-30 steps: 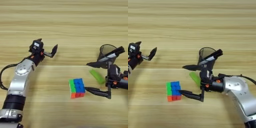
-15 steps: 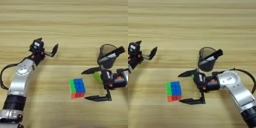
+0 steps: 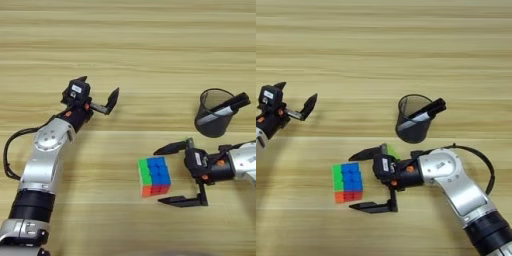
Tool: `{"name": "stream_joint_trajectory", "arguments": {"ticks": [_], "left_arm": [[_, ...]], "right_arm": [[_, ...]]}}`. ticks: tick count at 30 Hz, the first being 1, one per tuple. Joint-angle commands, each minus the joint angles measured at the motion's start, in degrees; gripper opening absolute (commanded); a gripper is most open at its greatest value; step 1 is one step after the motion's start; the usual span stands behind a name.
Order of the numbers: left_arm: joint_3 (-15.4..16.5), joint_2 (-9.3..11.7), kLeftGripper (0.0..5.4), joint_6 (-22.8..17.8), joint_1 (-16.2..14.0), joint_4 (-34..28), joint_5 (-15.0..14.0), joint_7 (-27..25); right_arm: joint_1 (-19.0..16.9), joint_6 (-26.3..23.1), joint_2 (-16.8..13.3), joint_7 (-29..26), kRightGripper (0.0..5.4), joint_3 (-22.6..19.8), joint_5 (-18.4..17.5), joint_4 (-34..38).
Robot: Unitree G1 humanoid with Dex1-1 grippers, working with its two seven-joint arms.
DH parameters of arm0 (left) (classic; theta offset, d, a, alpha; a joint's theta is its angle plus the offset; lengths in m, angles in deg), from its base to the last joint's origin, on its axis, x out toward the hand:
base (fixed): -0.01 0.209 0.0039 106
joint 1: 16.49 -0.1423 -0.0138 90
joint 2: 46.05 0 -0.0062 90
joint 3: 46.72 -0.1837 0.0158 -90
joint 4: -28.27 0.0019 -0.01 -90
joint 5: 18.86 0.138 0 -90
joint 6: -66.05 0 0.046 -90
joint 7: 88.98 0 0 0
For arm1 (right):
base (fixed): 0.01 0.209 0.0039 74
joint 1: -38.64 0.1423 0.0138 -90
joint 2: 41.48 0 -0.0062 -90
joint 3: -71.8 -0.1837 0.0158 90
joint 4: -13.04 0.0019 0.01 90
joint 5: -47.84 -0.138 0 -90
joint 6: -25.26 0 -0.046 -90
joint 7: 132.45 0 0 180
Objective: Move the objects on the table
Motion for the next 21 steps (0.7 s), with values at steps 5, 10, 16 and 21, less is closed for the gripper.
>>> {"name": "stream_joint_trajectory", "arguments": {"ticks": [5, 10, 16, 21], "left_arm": [[-0.19, -0.03, 5.4, -0.35, -0.04, -0.25, 0.68, 0.16], [-0.21, -0.07, 5.4, -0.27, -0.06, -0.34, 0.59, 0.02], [-0.19, -0.14, 5.4, -0.35, -0.16, -0.61, 0.64, 0.03], [-0.19, -0.14, 5.4, -0.28, -0.15, -0.5, 0.64, -0.04]], "right_arm": [[1.16, 0.52, 0.05, 0.07, 4.89, 0.39, 0.75, -0.63], [1.47, 0.56, 0.04, 0.13, 4.36, 0.17, 0.73, -0.86], [1.46, 0.47, 0.11, 0.16, 3.75, 0.07, 0.49, -0.79], [1.52, 0.43, 0.11, 0.18, 3.34, -0.07, 0.35, -0.78]]}}
